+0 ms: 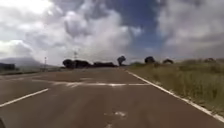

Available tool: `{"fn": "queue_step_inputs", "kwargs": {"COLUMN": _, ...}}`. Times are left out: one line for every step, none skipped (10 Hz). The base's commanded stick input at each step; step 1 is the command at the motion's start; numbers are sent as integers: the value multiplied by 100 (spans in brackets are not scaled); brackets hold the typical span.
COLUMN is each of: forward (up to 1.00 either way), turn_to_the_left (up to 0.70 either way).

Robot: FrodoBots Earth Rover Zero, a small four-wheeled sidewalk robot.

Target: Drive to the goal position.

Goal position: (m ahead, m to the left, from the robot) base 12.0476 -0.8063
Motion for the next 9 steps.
{"fn": "queue_step_inputs", "kwargs": {"forward": 100, "turn_to_the_left": 0}}
{"fn": "queue_step_inputs", "kwargs": {"forward": 100, "turn_to_the_left": 0}}
{"fn": "queue_step_inputs", "kwargs": {"forward": 100, "turn_to_the_left": 0}}
{"fn": "queue_step_inputs", "kwargs": {"forward": 100, "turn_to_the_left": 0}}
{"fn": "queue_step_inputs", "kwargs": {"forward": 100, "turn_to_the_left": 0}}
{"fn": "queue_step_inputs", "kwargs": {"forward": 100, "turn_to_the_left": 0}}
{"fn": "queue_step_inputs", "kwargs": {"forward": 100, "turn_to_the_left": 0}}
{"fn": "queue_step_inputs", "kwargs": {"forward": 100, "turn_to_the_left": 0}}
{"fn": "queue_step_inputs", "kwargs": {"forward": 100, "turn_to_the_left": 0}}
